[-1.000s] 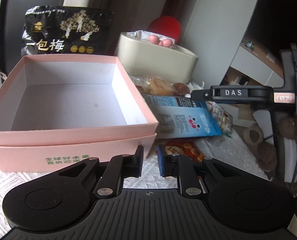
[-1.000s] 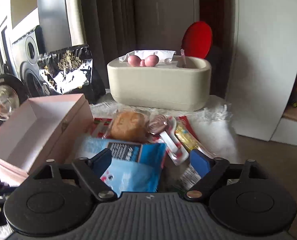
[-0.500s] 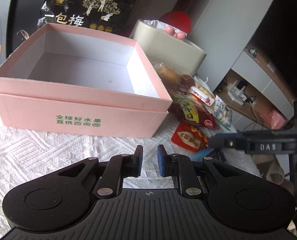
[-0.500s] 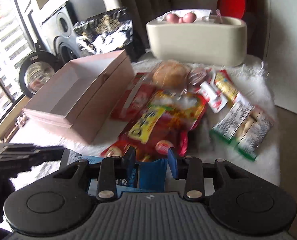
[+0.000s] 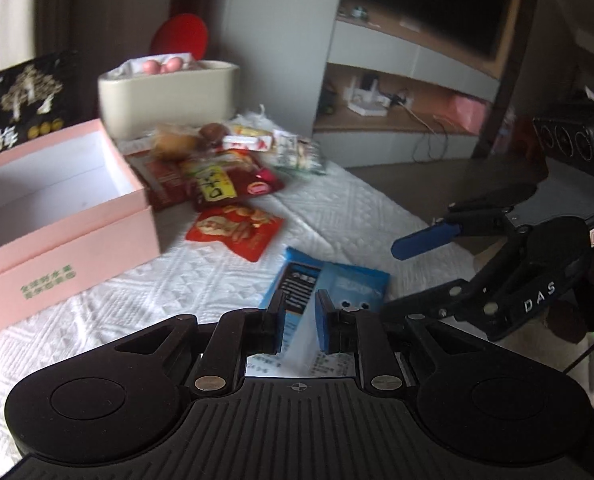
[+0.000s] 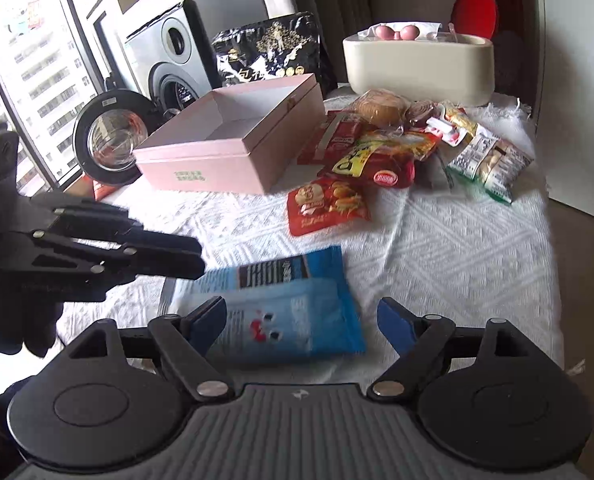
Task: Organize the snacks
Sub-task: 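Reach the left tool to the blue biscuit pack and grasp it, then lift the blue biscuit pack with the left tool toward the pink box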
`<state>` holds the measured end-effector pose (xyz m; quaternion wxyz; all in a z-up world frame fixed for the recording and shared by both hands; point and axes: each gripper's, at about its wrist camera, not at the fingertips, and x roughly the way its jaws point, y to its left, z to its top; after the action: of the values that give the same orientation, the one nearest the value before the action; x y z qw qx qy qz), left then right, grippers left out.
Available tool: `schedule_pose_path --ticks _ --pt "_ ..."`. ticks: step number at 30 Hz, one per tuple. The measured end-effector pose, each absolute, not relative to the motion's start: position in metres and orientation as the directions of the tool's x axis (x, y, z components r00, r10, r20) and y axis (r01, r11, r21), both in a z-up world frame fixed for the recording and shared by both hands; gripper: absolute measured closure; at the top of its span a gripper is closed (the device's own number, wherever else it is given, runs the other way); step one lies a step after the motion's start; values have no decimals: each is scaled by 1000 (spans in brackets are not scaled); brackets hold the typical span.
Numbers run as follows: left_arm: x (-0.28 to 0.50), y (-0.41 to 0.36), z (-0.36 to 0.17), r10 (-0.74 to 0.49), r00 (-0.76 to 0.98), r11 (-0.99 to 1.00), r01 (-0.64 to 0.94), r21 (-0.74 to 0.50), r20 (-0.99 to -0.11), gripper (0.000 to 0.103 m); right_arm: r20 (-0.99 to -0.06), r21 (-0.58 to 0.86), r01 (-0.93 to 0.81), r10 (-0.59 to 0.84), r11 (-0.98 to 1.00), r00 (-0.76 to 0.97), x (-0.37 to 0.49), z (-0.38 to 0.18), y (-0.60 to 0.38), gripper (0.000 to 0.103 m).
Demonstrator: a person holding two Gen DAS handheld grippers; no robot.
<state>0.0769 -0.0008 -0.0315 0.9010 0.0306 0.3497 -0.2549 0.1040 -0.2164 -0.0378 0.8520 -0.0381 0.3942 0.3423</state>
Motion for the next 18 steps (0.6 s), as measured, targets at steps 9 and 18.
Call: schedule_pose_path --ticks 9,18 --pt "78 -45 -52 -330 598 826 557 84 -730 84 -701 115 -396 357 911 617 114 -68 -221 10" --pt "80 -73 -49 -304 554 766 626 147 -775 91 -646 175 -279 323 944 691 110 -73 -250 7"
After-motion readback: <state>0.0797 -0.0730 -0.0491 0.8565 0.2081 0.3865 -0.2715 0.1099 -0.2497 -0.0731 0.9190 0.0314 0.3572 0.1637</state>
